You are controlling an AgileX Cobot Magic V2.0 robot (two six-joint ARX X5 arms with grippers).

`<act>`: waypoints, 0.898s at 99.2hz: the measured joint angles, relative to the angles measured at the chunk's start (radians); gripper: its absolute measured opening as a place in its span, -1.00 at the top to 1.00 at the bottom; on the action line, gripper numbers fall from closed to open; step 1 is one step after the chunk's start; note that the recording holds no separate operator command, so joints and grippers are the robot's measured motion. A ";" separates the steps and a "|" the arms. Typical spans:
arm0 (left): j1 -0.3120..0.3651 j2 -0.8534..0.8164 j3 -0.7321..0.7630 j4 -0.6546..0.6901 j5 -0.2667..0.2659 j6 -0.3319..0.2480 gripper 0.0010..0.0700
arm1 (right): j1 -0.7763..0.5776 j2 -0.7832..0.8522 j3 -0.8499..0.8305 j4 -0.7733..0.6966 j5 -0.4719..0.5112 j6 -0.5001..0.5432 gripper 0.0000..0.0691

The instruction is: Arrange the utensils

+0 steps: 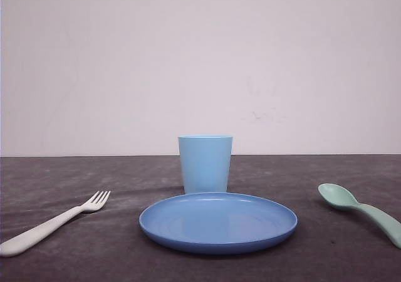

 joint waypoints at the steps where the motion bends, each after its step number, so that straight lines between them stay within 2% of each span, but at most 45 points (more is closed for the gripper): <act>1: 0.000 0.005 0.003 -0.001 0.004 -0.002 0.96 | 0.000 0.000 0.001 0.000 0.000 0.008 0.97; 15: 0.000 0.108 0.115 -0.006 0.021 -0.013 0.96 | 0.000 0.028 0.079 -0.057 0.000 0.079 0.97; 23: 0.000 0.196 0.214 0.002 0.024 -0.010 0.96 | 0.000 0.087 0.177 -0.086 0.000 0.087 0.97; 32: 0.000 0.332 0.340 -0.005 0.054 0.013 0.96 | 0.000 0.193 0.308 -0.126 -0.005 0.072 0.97; 44: -0.009 0.524 0.528 -0.072 0.090 0.057 0.96 | 0.003 0.379 0.499 -0.214 -0.042 -0.003 0.97; 62: -0.050 0.745 0.768 -0.225 0.092 0.101 0.96 | 0.066 0.605 0.781 -0.374 -0.014 -0.181 0.97; 74: -0.089 0.799 0.825 -0.266 0.092 0.122 0.96 | 0.111 0.669 0.870 -0.461 0.010 -0.257 0.97; 89: -0.132 0.809 0.825 -0.297 0.093 0.137 0.93 | 0.142 0.719 0.880 -0.512 0.004 -0.286 0.95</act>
